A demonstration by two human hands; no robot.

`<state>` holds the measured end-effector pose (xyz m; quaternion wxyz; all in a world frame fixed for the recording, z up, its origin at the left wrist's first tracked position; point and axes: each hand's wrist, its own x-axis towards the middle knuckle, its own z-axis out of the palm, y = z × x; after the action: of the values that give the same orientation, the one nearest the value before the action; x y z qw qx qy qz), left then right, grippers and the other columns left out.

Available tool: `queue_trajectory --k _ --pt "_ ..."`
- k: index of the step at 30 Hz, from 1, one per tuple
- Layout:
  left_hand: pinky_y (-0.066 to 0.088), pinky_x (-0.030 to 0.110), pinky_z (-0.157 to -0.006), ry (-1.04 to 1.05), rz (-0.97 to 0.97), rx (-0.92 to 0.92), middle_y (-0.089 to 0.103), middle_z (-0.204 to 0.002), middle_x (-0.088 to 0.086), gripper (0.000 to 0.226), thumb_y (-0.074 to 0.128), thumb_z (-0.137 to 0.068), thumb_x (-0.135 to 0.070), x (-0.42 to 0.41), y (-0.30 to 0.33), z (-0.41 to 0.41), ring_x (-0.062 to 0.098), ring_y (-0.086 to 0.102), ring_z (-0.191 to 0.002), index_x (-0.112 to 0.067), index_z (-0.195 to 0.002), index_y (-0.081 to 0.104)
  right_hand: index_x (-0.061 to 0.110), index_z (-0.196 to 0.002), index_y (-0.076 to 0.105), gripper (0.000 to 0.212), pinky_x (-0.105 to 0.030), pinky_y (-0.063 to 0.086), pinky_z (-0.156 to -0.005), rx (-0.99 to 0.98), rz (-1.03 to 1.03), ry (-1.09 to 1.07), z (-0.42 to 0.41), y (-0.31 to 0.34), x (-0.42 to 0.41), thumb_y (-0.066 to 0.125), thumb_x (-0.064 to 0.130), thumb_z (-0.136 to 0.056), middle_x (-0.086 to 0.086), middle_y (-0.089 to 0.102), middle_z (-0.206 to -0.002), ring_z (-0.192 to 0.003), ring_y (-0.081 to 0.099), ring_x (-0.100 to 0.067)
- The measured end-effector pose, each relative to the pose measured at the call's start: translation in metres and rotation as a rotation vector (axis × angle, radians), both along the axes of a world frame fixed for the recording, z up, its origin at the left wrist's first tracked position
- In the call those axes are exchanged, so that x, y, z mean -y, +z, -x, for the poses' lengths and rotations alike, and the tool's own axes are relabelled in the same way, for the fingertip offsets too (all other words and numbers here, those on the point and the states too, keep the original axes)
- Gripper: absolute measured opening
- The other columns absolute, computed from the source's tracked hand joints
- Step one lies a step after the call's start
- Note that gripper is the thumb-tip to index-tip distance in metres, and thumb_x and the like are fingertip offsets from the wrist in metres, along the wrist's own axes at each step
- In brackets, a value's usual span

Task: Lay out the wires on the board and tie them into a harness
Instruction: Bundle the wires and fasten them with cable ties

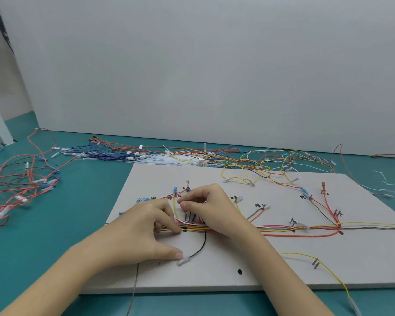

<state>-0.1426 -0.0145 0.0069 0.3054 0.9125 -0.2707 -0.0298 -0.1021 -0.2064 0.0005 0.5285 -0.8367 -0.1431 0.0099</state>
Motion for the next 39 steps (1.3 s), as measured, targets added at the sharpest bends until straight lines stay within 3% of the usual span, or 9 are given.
queue_trajectory --k 4,9,13,16,23,26,30,35,39 --pt "0.038 0.007 -0.073 -0.006 -0.007 -0.029 0.05 -0.1 -0.024 0.039 0.082 -0.058 -0.06 -0.001 -0.001 -0.001 -0.003 0.053 -0.089 -0.043 -0.092 0.074 0.007 -0.093 0.077 0.012 -0.015 0.05 -0.071 0.0 0.006 -0.006 0.0 0.0 0.0 0.068 0.005 -0.085 -0.008 0.075 -0.084 -0.071 0.063 -0.005" --pt "0.038 0.009 -0.07 -0.032 0.015 -0.035 0.052 -0.1 -0.021 0.03 0.078 -0.064 -0.062 -0.002 -0.002 -0.001 0.0 0.053 -0.086 -0.048 -0.09 0.073 0.009 -0.092 0.077 0.011 -0.013 0.05 -0.07 -0.012 0.005 -0.006 0.001 0.001 0.001 0.069 0.006 -0.085 -0.005 0.075 -0.086 -0.071 0.063 -0.004" --pt "0.044 0.018 -0.077 -0.024 0.138 -0.095 0.056 -0.092 -0.015 0.007 0.075 -0.078 -0.043 -0.001 -0.001 -0.001 0.007 0.057 -0.088 -0.037 -0.079 0.074 0.006 -0.094 0.075 0.012 -0.011 0.047 -0.07 -0.023 -0.007 0.033 0.003 0.005 0.004 0.066 0.006 -0.088 -0.003 0.071 -0.077 -0.069 0.062 -0.003" --pt "0.039 0.014 -0.068 0.031 0.21 -0.041 0.062 -0.083 -0.013 0.014 0.069 -0.088 -0.029 0.003 -0.002 -0.001 0.005 0.055 -0.077 -0.025 -0.074 0.07 0.005 -0.094 0.075 0.012 -0.005 0.041 -0.064 -0.018 0.013 0.072 0.007 0.01 0.006 0.065 0.005 -0.088 0.002 0.069 -0.074 -0.065 0.059 0.005" --pt "0.038 0.014 -0.056 0.135 0.372 0.021 0.067 -0.072 -0.013 0.018 0.058 -0.096 -0.019 0.011 -0.005 -0.002 0.004 0.055 -0.059 -0.022 -0.079 0.062 0.002 -0.091 0.077 0.011 -0.005 0.037 -0.059 0.01 0.042 0.096 0.011 0.014 0.007 0.067 0.004 -0.086 0.007 0.066 -0.069 -0.058 0.052 0.008" --pt "0.047 0.023 -0.053 0.127 0.449 -0.042 0.072 -0.084 -0.004 0.016 0.054 -0.098 -0.02 0.015 -0.008 -0.001 0.015 0.064 -0.057 -0.018 -0.082 0.058 0.001 -0.093 0.076 0.012 -0.01 0.042 -0.065 -0.002 0.028 0.097 0.013 0.016 0.006 0.067 0.004 -0.086 -0.005 0.072 -0.078 -0.065 0.056 0.004" --pt "0.051 0.029 -0.048 0.158 0.635 -0.215 0.072 -0.083 0.011 0.015 0.052 -0.098 -0.017 0.022 -0.01 0.001 0.029 0.072 -0.067 -0.008 -0.085 0.054 0.002 -0.095 0.076 0.014 -0.022 0.051 -0.074 -0.013 -0.003 0.086 0.013 0.015 0.005 0.068 0.002 -0.084 -0.012 0.075 -0.087 -0.076 0.064 -0.008" --pt "0.056 0.027 -0.053 0.204 0.705 -0.299 0.073 -0.078 0.015 0.014 0.056 -0.096 -0.011 0.022 -0.011 0.0 0.03 0.073 -0.071 -0.003 -0.084 0.056 0.01 -0.088 0.078 0.013 -0.028 0.055 -0.073 -0.029 -0.089 0.031 0.011 0.015 0.005 0.071 0.002 -0.082 -0.013 0.074 -0.082 -0.072 0.066 -0.012" --pt "0.056 0.025 -0.054 0.24 0.711 -0.308 0.073 -0.077 0.015 0.013 0.062 -0.091 -0.007 0.023 -0.013 0.0 0.029 0.073 -0.07 -0.005 -0.079 0.064 0.016 -0.084 0.077 0.014 -0.031 0.047 -0.06 -0.038 -0.134 0.025 0.012 0.017 0.005 0.072 0.003 -0.082 -0.013 0.072 -0.073 -0.066 0.063 -0.017"
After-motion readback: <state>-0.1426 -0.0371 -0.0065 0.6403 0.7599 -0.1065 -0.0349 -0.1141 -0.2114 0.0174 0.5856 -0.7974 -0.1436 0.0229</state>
